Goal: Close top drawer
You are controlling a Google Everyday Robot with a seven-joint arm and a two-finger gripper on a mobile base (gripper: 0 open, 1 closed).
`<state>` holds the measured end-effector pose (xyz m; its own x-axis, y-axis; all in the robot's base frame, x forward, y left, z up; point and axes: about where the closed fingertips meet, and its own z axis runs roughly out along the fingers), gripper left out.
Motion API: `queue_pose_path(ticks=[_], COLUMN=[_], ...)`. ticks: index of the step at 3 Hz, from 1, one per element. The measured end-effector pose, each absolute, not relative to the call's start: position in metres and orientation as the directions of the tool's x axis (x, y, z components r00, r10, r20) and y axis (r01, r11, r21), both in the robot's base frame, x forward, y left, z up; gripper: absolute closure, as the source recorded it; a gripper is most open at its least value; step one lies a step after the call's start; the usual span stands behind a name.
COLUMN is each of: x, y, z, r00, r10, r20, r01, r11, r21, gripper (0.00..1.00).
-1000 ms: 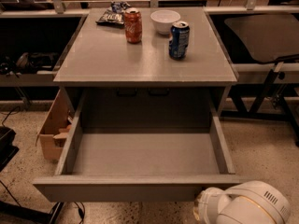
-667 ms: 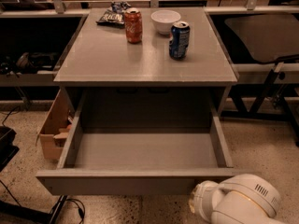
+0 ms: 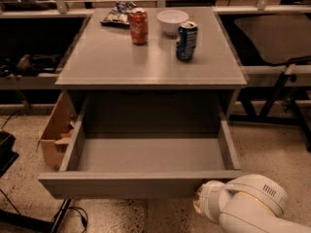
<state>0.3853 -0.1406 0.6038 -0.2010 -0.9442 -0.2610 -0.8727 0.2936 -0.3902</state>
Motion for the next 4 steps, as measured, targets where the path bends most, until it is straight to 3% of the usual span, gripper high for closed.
queue_pose_path(ticks=[1,3,4], x=[0.385,0.467,0.466], y=[-0.141,-0.124,-0.124], z=[0.604,0.611,0.611], r00=[-0.201,-0.017,-0.017], r10=[-0.944,-0.953,-0.953], r20=[-0.261,-0.303,-0.303], r01=[-0.873,-0.846,-0.846], r11=[0.294,0.175,0.175], r21=[-0.390,-0.504,-0.504], gripper=[1.00,1.00,1.00])
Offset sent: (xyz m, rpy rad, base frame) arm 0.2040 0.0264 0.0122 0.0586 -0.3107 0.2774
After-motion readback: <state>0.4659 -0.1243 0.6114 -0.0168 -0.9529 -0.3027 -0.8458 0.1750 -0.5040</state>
